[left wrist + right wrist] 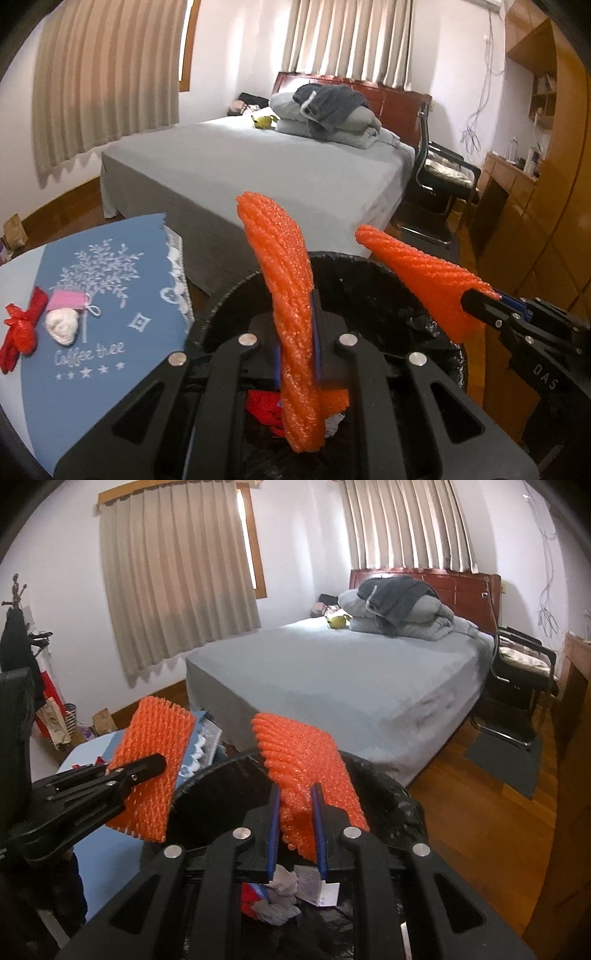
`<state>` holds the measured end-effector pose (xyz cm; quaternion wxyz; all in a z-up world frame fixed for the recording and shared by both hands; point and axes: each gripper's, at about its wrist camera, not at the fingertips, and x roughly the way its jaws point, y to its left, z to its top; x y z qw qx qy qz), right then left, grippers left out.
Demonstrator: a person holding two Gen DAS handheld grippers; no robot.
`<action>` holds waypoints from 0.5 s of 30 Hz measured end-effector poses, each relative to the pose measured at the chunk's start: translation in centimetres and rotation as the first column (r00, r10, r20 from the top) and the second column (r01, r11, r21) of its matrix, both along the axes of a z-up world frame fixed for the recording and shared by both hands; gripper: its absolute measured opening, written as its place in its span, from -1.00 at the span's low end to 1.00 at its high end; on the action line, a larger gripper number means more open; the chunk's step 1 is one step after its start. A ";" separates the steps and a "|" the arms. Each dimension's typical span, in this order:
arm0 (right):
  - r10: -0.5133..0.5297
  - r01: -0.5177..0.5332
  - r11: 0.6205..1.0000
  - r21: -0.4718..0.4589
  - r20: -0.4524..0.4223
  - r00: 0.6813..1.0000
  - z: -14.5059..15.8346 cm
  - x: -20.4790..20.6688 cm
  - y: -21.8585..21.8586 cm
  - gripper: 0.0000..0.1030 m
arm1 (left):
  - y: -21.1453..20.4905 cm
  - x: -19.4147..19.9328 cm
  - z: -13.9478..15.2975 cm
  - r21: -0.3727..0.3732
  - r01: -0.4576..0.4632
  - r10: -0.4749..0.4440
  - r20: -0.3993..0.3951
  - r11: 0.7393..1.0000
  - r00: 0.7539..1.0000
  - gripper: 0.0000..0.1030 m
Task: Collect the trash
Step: 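Carry both orange nets over the bin and open both tools to drop them, then move both tools back over the remaining items on the table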
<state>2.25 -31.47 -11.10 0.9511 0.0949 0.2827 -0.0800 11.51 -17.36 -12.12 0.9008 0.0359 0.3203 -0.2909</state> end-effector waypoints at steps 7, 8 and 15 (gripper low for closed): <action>-0.019 0.020 1.000 0.008 -0.050 0.999 -1.9 0.6 -1.1 -0.52 | -0.5 1.1 -1.0 -0.010 0.018 -0.018 -0.032 1.000 0.999 -0.11; -0.023 0.023 1.000 0.006 -0.054 0.998 -2.0 0.6 -1.2 -0.47 | -0.4 1.2 -1.1 -0.013 0.021 -0.021 -0.036 1.000 0.999 0.00; -0.040 0.040 0.999 -0.008 -0.045 0.998 -2.1 0.1 -1.7 0.29 | 1.4 1.5 -1.1 0.020 -0.035 0.035 -0.006 0.999 0.999 0.35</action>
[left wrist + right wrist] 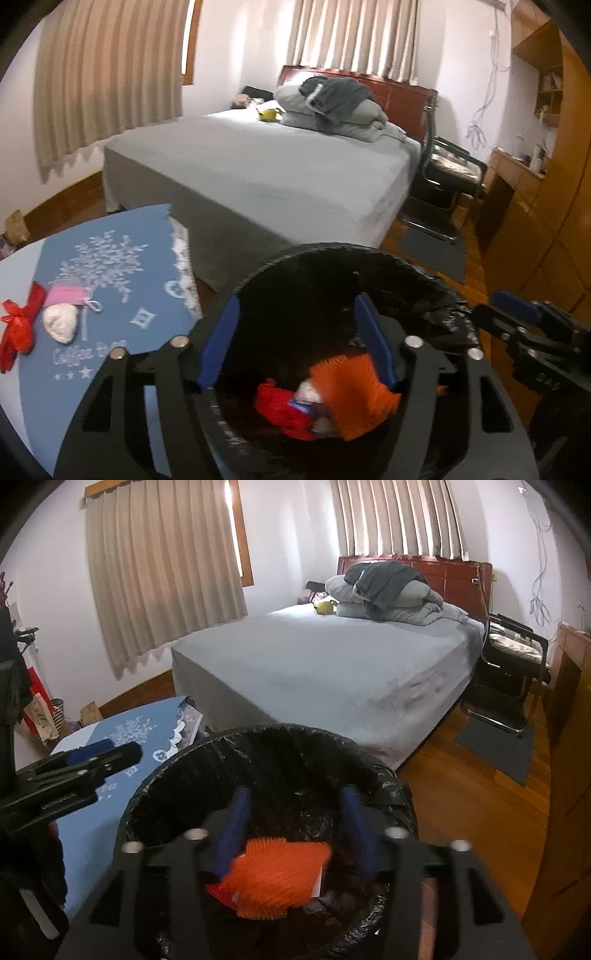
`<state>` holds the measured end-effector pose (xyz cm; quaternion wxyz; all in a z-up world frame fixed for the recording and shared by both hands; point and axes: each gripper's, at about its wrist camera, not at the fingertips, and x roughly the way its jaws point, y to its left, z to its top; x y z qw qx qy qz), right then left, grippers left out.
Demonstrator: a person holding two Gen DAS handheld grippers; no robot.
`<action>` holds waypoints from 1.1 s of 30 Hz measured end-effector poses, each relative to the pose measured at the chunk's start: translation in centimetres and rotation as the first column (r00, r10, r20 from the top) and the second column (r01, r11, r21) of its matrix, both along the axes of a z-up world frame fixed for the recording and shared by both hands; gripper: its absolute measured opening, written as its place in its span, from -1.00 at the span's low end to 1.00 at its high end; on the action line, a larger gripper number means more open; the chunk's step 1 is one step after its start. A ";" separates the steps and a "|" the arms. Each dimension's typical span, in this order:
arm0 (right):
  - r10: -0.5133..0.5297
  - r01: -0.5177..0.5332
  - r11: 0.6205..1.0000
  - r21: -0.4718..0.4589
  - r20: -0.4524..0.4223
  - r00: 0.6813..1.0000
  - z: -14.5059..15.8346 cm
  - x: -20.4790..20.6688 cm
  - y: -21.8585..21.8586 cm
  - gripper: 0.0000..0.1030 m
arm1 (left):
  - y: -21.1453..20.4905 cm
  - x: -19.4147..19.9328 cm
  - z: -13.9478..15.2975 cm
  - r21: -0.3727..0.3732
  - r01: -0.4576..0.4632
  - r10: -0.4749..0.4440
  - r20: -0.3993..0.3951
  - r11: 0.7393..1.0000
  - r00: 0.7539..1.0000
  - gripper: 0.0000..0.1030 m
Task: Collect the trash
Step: 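Move both tools back over the remaining items on the table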
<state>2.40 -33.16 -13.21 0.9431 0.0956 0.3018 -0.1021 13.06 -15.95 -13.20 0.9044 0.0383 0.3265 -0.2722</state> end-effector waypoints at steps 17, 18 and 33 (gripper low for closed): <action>0.149 -0.148 0.989 -0.022 0.090 0.985 2.5 3.6 7.4 0.88 | 13.8 0.5 3.0 -0.011 -0.316 0.316 0.094 0.949 0.944 0.77; 0.166 -0.165 0.986 -0.023 0.091 0.982 2.5 4.3 8.3 0.88 | 14.5 0.5 3.1 -0.010 -0.330 0.329 0.096 0.944 0.939 0.77; 0.347 -0.347 0.938 -0.016 0.093 0.933 1.3 12.7 20.0 0.88 | 27.7 2.0 0.5 0.041 -0.566 0.560 0.094 0.824 0.823 0.77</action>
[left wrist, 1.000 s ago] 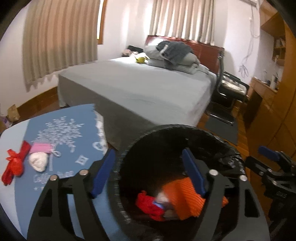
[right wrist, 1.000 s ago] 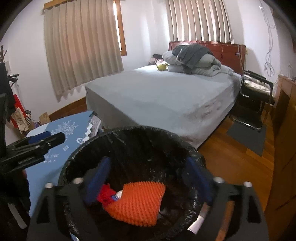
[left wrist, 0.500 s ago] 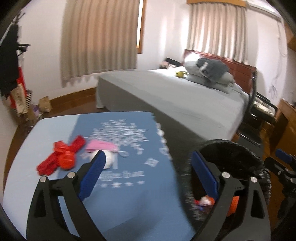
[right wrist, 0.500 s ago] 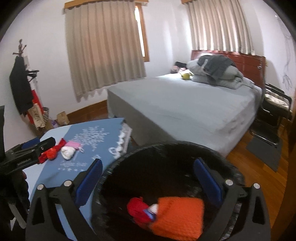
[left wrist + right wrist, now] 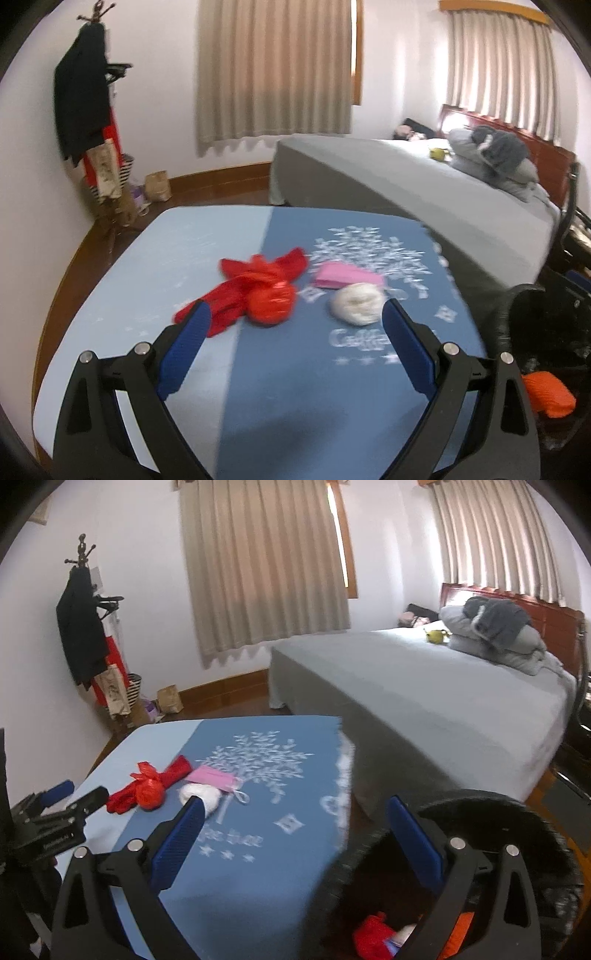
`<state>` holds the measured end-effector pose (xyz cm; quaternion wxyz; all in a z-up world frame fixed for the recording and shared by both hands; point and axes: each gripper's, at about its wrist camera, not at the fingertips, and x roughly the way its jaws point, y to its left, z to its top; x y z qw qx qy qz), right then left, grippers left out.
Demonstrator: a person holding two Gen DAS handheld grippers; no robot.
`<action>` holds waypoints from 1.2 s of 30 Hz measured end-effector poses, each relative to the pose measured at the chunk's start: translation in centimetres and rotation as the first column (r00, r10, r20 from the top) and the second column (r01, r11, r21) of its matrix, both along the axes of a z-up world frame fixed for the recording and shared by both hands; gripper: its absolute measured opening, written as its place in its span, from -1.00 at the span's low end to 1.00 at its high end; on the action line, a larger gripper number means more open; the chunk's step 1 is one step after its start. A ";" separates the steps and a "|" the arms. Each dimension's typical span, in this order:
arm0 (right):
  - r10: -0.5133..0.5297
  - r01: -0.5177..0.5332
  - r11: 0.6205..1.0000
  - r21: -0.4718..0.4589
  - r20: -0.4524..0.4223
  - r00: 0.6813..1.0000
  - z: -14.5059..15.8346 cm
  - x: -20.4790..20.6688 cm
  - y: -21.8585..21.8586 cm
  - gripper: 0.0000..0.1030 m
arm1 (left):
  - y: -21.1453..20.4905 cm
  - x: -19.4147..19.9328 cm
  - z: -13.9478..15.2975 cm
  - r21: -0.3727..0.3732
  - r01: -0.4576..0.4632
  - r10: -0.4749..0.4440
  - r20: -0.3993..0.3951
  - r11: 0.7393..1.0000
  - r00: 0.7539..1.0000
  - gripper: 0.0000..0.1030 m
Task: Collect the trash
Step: 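Move both tools back over the remaining items on the table, then grasp the white tissue ball with the right tool, then grasp the red plastic bag with the left tool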
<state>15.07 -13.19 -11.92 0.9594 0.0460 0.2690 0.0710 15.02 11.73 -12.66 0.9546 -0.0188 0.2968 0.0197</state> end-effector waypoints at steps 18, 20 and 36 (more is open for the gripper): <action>0.102 -0.105 0.994 -0.015 -0.115 0.988 -6.5 9.3 10.8 0.88 | 7.6 4.3 -4.0 0.009 -0.096 0.097 -0.055 0.995 0.994 0.77; 0.107 -0.110 0.994 -0.021 -0.129 0.986 -7.0 9.9 11.4 0.88 | 8.0 4.4 -4.3 0.008 -0.101 0.101 -0.058 0.995 0.993 0.77; 0.202 -0.212 0.977 -0.011 -0.257 0.945 -9.4 11.9 14.5 0.10 | 9.4 4.4 -5.1 -0.037 -0.121 0.118 -0.069 0.992 0.991 0.77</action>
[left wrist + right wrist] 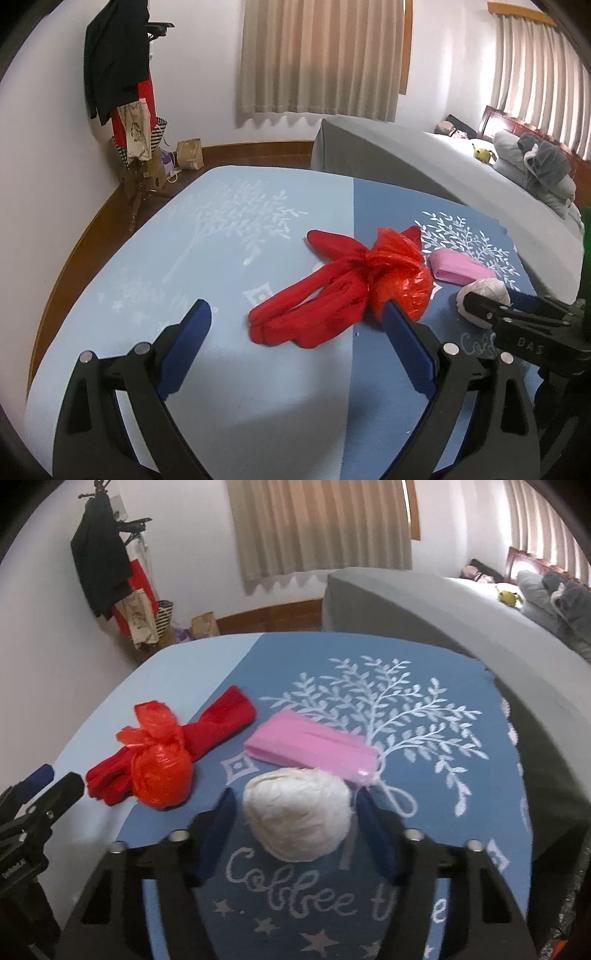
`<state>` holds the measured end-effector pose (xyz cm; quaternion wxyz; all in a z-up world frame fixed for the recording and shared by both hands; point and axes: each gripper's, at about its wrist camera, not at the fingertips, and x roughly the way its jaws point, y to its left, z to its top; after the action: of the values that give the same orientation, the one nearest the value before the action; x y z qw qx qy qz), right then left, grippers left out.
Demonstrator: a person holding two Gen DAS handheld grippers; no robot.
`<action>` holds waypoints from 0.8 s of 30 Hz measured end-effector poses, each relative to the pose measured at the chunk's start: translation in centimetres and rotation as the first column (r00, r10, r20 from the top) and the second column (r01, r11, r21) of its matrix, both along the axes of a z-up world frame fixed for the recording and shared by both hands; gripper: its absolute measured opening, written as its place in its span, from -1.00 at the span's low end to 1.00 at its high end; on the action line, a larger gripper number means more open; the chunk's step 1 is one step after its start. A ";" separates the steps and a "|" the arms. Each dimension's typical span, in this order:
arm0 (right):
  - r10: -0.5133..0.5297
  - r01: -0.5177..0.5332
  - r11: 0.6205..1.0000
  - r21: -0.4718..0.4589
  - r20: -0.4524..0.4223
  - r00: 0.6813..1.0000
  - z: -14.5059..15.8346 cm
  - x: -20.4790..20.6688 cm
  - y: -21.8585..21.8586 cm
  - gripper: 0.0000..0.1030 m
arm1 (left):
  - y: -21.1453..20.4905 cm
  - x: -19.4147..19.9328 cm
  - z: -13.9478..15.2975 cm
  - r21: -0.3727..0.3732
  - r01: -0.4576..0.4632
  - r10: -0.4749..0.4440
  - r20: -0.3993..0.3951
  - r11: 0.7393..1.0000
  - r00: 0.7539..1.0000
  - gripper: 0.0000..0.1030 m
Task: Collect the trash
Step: 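Grasp the red plastic bag with the left tool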
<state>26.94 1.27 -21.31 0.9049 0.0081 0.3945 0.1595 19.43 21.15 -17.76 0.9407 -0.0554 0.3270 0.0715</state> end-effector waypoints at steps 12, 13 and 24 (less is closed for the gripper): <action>-0.010 0.009 0.998 0.066 0.018 1.000 1.5 -2.1 -3.1 -0.18 | -3.0 0.4 0.8 -0.013 0.065 -0.065 0.016 0.998 0.998 0.77; -0.020 0.018 0.998 0.065 0.027 0.999 1.7 -2.3 -3.7 -0.18 | -3.5 0.5 0.8 -0.012 0.075 -0.075 0.019 0.997 0.997 0.77; -0.081 0.078 0.994 0.072 0.053 0.995 3.1 -1.7 -6.9 -0.18 | -6.9 3.9 -0.3 -0.013 0.126 -0.126 -0.011 0.992 0.992 0.54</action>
<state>25.23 -5.66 -18.24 0.9203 0.0509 0.3627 0.1372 23.33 14.23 -18.01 0.9410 -0.0401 0.3359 0.0103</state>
